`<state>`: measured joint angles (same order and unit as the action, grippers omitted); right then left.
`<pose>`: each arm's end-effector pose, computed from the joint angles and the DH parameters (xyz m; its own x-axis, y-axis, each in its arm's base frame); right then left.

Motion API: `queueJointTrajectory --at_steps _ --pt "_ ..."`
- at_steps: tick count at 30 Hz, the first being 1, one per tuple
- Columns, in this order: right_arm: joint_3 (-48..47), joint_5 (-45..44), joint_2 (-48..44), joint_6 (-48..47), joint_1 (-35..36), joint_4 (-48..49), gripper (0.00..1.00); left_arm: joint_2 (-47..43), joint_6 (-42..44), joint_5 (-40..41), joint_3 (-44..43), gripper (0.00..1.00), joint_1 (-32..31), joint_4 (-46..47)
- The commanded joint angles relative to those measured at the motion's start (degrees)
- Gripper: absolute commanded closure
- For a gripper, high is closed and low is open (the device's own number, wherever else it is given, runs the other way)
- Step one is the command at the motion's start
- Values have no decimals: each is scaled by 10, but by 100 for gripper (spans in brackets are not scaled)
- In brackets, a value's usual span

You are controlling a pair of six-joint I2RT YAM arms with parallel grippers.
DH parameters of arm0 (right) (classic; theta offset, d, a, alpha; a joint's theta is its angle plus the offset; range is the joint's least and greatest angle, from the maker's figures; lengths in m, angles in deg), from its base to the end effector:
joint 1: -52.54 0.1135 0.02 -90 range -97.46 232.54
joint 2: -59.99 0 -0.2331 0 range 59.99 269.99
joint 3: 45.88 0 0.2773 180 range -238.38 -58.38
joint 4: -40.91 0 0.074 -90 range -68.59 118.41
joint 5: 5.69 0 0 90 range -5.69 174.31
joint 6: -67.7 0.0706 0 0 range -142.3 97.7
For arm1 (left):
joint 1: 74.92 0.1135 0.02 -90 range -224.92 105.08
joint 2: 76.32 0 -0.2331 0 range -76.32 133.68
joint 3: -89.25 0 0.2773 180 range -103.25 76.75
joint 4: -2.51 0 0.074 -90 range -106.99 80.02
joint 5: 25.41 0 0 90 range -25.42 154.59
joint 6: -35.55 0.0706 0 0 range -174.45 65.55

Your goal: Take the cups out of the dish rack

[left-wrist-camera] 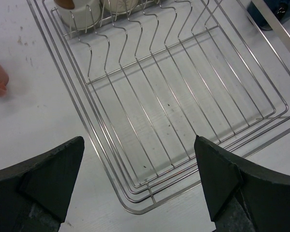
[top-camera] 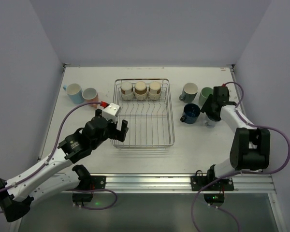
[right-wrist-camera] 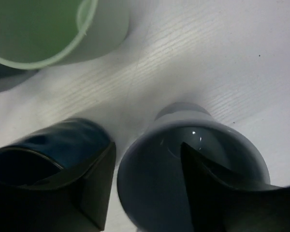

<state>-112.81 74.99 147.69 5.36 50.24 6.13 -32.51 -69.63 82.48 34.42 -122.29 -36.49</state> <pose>0.3505 -0.0255 0.1296 -0.6689 0.4853 -0.5630 0.4987 0.8547 0.1443 0.1844 -0.1683 0.2616 -0.4419 0.1121 -0.8900 0.4152 0.9050 -0.0922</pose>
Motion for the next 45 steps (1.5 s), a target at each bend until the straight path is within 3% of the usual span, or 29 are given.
queueJointTrajectory --at_steps 1,7,12,14,18,21,24,31,37,45 --pt "-19 5 -77 -3 -2 13 34 12 6 8 -35 0 2 2" --pt "39 31 -218 15 1 58 28 72 -27 3 -90 0 2 8" --pt "128 113 -353 62 11 152 28 169 -56 31 -130 0 7 93" --pt "152 163 -401 89 19 205 29 237 -57 29 -165 0 18 151" --pt "173 199 -443 98 55 219 30 377 -51 6 -257 1 64 178" --pt "195 210 -476 96 78 230 31 468 -30 -53 -325 6 87 207" --pt "215 227 -496 99 82 243 32 536 -21 -106 -387 12 86 229" --pt "226 266 -498 107 84 259 32 696 11 -94 -556 12 86 196" --pt "226 279 -498 107 83 262 32 785 21 -49 -651 8 89 157" --pt "222 272 -498 95 83 253 32 809 21 -2 -638 4 90 174"
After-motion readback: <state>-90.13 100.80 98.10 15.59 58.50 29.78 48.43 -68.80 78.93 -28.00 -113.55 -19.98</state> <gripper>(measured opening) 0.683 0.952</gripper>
